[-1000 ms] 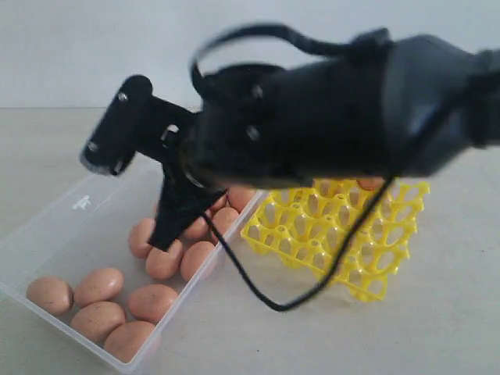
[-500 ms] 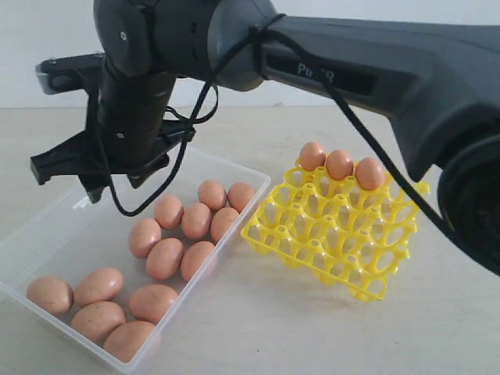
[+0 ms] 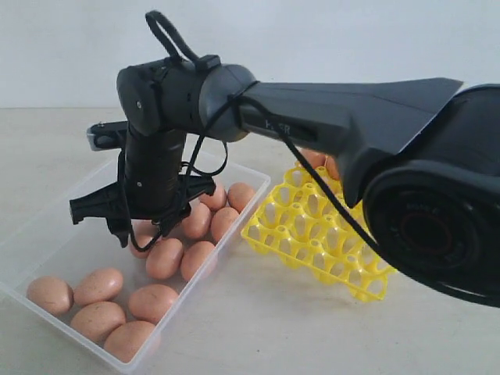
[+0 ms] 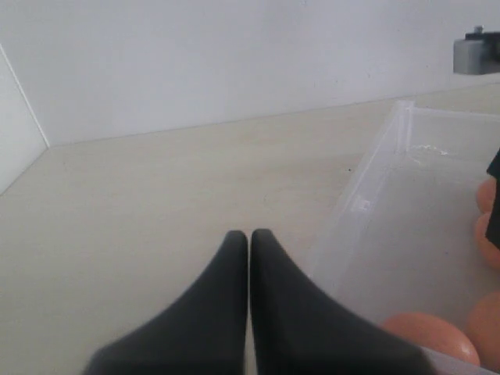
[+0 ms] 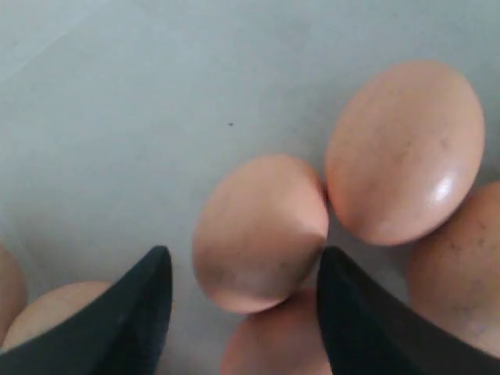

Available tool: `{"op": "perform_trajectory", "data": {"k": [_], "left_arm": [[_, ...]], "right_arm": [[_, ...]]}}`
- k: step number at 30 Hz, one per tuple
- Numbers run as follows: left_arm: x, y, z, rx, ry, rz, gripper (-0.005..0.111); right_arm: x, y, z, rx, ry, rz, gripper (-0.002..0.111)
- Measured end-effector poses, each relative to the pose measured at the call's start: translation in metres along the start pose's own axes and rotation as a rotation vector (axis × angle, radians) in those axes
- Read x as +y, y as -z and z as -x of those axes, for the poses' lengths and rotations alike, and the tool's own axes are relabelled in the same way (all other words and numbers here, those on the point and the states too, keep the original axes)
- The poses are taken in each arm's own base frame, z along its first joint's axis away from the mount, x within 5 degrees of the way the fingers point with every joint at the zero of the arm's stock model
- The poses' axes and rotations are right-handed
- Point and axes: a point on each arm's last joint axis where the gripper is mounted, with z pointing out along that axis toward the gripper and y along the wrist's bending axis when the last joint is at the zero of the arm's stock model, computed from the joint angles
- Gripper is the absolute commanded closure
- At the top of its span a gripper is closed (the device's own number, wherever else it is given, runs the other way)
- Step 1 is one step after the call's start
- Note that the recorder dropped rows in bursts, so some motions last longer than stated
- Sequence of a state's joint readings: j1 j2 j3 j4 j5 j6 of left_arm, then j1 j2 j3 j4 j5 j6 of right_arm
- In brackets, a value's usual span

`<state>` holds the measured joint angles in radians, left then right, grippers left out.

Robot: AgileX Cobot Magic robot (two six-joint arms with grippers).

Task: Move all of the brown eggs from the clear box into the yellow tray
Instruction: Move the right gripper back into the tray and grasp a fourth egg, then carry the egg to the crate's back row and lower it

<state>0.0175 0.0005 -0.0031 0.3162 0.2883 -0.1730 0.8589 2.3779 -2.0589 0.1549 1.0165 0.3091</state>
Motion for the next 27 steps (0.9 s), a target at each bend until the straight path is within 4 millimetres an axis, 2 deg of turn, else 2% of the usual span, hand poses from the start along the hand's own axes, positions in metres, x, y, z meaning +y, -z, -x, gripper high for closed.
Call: {"op": "perform_trajectory", "data": {"k": [8,9,11,13,18,21,23,24,27], "left_arm": [[0.0,0.0,0.0,0.0,0.0,0.0,0.105],[0.0,0.0,0.0,0.0,0.0,0.0,0.105],[0.0,0.0,0.0,0.0,0.0,0.0,0.105],[0.0,0.0,0.0,0.0,0.0,0.0,0.105],[0.0,0.0,0.0,0.0,0.0,0.0,0.105],[0.0,0.0,0.0,0.0,0.0,0.0,0.105],[0.0,0.0,0.0,0.0,0.0,0.0,0.105],[0.0,0.0,0.0,0.0,0.0,0.0,0.105],[0.0,0.0,0.0,0.0,0.0,0.0,0.105]], "right_arm": [[-0.005,-0.032,0.003,-0.047,-0.071,0.007,0.055],[-0.006,-0.033,0.004,-0.051,-0.078,0.008,0.059],[-0.005,-0.032,0.005,-0.066,-0.084,0.014,0.075],[-0.006,-0.032,0.006,-0.068,-0.085,0.014,0.105],[-0.005,-0.029,0.007,-0.076,-0.03,0.012,0.109],[0.0,-0.008,0.017,-0.144,0.047,0.025,0.109],[0.006,0.022,0.029,-0.251,0.115,0.034,0.109],[0.009,0.038,0.034,-0.307,0.141,0.031,0.109],[0.02,0.111,0.051,-0.558,0.225,0.024,0.109]]}}
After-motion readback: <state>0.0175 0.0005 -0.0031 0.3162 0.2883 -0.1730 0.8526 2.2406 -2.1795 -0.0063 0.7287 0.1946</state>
